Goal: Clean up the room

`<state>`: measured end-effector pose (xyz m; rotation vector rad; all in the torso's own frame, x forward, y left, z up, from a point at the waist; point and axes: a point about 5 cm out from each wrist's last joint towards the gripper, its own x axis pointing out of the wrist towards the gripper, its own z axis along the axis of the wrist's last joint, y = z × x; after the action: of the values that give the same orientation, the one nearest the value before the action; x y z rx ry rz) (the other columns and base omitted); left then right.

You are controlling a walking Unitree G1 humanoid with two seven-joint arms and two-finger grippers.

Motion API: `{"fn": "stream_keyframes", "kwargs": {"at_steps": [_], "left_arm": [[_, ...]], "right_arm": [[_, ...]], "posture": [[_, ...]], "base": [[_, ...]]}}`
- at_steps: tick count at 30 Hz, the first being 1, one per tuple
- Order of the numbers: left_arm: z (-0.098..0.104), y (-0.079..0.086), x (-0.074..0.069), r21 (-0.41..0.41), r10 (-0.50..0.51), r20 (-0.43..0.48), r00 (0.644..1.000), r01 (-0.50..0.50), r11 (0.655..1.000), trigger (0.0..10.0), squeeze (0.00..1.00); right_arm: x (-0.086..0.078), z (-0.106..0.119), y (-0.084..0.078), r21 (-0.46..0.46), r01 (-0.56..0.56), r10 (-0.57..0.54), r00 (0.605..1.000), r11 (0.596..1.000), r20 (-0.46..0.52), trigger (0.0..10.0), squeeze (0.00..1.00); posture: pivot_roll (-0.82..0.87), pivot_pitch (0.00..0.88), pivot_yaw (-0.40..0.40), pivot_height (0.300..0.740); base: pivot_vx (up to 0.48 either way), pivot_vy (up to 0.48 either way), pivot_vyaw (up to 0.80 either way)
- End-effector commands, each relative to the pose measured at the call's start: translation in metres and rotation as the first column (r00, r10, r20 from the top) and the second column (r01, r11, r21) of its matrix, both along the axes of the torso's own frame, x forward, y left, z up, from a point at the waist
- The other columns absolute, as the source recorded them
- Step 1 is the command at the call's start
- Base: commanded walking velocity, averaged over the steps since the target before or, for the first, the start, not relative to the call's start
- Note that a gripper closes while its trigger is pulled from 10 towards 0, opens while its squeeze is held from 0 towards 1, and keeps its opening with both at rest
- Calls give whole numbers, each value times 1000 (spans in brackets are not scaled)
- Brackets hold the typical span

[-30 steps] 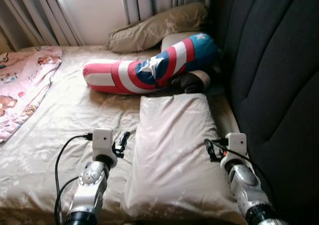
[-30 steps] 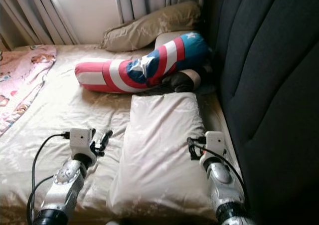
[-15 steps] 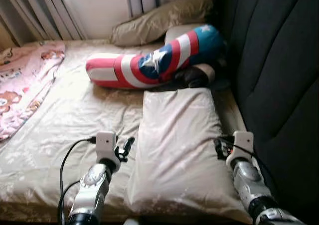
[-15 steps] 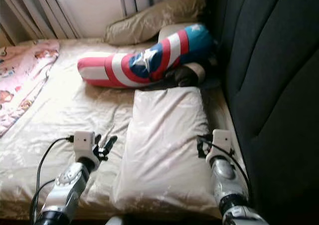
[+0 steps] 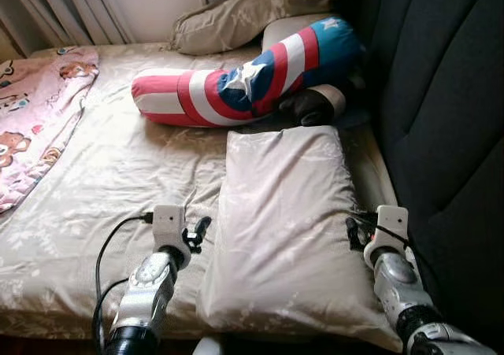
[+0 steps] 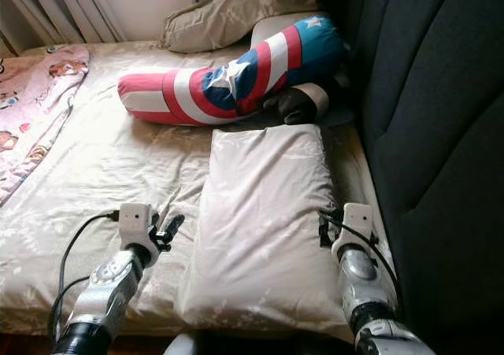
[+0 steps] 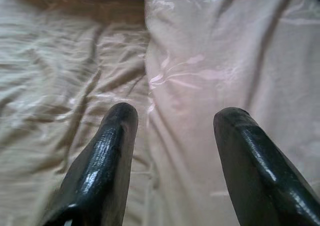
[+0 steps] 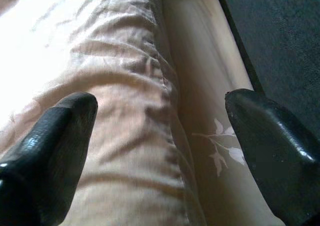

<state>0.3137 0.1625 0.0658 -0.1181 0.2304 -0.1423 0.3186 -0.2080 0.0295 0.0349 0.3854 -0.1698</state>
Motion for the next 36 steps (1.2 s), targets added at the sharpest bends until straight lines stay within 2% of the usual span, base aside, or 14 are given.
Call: {"fn": "stream_keyframes", "kwargs": {"at_steps": [1,2,4,5,10,14,20,27,28,30,31,33,35,36], "left_arm": [[-1,5,2,5,45,-12,999,-45,999,10000,0],[-1,5,4,28,60,-16,998,-59,998,10000,0],[-2,5,5,6,69,-15,997,-69,998,10000,0],[-5,3,7,-60,69,-37,997,-71,996,10000,1000],[-8,-3,13,-171,65,-76,995,-77,982,10000,1000],[-9,-3,16,-169,73,-85,994,-87,982,10000,1000],[-17,-3,14,-140,44,-99,994,-58,988,10000,1000],[-18,8,14,-141,77,-92,993,-90,986,10000,1000],[-17,12,13,-129,73,-90,993,-84,988,10000,1000],[-20,16,9,-45,-41,-102,994,37,998,10000,1000],[-20,16,9,-45,-41,-102,994,37,998,10000,1000],[-20,22,5,13,-107,-95,990,109,994,10000,1000],[-16,28,5,46,-106,-71,992,110,993,10000,1000],[-11,42,6,107,-69,-51,996,74,992,10000,1000]], "right_arm": [[-3,-5,5,7,-15,15,1000,1000,-14,10000,1000],[-4,-6,6,14,-19,19,1000,1000,-11,10000,1000],[-4,-7,9,16,-30,30,999,999,-12,10000,1000],[-5,-8,10,15,-36,36,999,999,-15,10000,1000],[-5,-8,11,15,-40,40,999,999,-16,10000,1000],[-6,-9,11,16,-45,45,999,999,-14,10000,1000],[-6,-9,13,17,-56,56,998,998,-13,10000,1000],[-7,-10,13,15,-61,61,998,998,-14,10000,1000],[-7,-10,13,16,-61,61,998,998,-15,10000,1000],[-6,-10,14,16,-60,61,998,998,-17,10000,1000],[-6,-10,14,16,-60,61,998,998,-17,10000,1000],[-6,-9,14,18,-58,58,998,998,-16,10000,1000],[-6,-9,13,18,-58,58,998,998,-16,10000,1000],[-6,-9,12,17,-57,57,998,998,-17,10000,1000]], "posture": [[49,135,69,662],[50,134,68,662],[51,133,65,662],[48,137,61,662],[41,151,58,662],[41,158,55,662],[35,166,59,662],[39,177,62,662],[38,178,64,662],[41,179,67,662],[41,179,67,662],[42,177,70,662],[43,175,70,662],[43,175,70,662]], "base": [[0,0,0],[0,0,0],[0,0,0],[0,0,0],[0,0,0],[0,0,0],[0,0,0],[0,0,0],[0,0,0],[0,0,0],[0,0,0],[0,0,0],[0,0,0],[0,0,0]]}}
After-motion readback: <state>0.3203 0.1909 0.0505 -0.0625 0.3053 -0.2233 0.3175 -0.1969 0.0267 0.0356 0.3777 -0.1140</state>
